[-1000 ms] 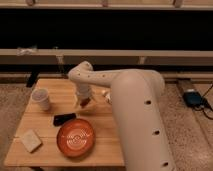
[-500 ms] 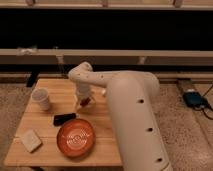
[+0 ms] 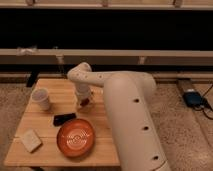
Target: Drag the pepper across the table
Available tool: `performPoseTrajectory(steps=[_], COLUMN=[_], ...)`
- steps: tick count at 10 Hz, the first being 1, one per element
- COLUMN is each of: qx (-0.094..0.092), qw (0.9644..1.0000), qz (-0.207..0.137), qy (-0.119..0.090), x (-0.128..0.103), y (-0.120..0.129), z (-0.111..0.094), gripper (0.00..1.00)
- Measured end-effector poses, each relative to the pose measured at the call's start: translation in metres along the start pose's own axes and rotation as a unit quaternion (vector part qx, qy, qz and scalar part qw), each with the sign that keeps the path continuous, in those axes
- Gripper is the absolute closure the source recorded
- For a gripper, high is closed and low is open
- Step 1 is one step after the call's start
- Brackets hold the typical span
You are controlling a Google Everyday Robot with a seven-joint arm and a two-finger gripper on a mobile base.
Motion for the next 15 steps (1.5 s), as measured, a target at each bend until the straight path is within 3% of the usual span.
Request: performPoseTrajectory(steps=[5, 6, 10, 15], qx=[-0.002, -0.003, -0.006, -0.002], qw=[1.0000, 1.0000, 1.0000, 0.9997], qz=[0.003, 0.003, 0.003, 0.003], qy=[-0.003, -0.003, -0.005, -0.024], x=[-0.007, -0.009, -0.019, -0.046], y=[0.000, 0.000, 0.001, -0.001], z=[-0.002, -0.004, -0.011, -0.011], gripper=[0.95, 0.99, 1.00, 1.00])
